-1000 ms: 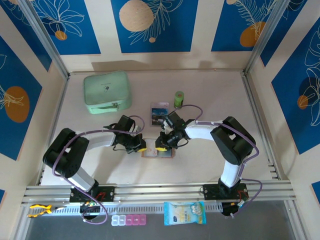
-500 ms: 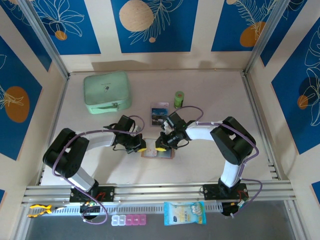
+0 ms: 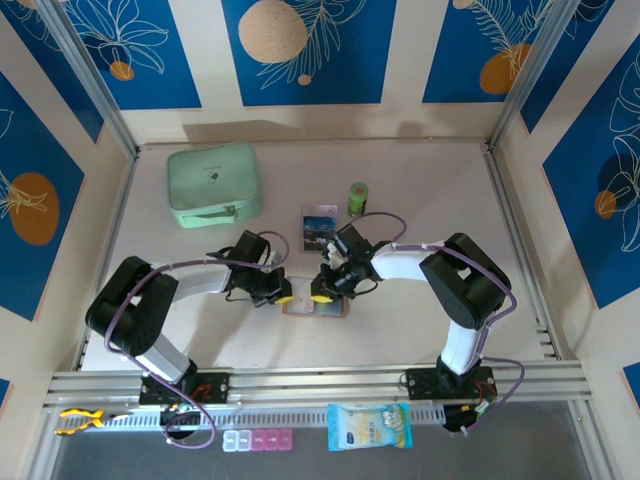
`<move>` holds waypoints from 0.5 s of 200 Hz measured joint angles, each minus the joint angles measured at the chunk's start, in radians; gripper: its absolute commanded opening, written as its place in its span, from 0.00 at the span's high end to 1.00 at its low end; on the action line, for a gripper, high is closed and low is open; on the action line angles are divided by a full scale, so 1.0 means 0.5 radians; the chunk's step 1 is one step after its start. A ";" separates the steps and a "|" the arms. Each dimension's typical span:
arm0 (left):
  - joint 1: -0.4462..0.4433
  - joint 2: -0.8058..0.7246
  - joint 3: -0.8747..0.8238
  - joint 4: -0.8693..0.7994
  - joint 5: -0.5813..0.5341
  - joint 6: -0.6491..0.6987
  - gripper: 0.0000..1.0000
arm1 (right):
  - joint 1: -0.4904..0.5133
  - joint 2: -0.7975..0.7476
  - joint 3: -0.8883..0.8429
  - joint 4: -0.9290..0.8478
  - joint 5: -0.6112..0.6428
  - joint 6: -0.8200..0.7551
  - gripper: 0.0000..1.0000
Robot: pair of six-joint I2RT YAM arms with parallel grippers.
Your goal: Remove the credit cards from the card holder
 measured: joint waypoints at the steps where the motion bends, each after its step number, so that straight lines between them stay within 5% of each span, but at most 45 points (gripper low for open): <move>1: 0.000 0.000 0.000 0.000 0.000 0.001 1.00 | 0.000 0.001 -0.001 0.000 0.000 0.001 0.90; 100: 0.000 -0.015 -0.025 0.015 -0.001 0.000 1.00 | -0.011 -0.173 -0.036 -0.163 0.098 -0.093 0.97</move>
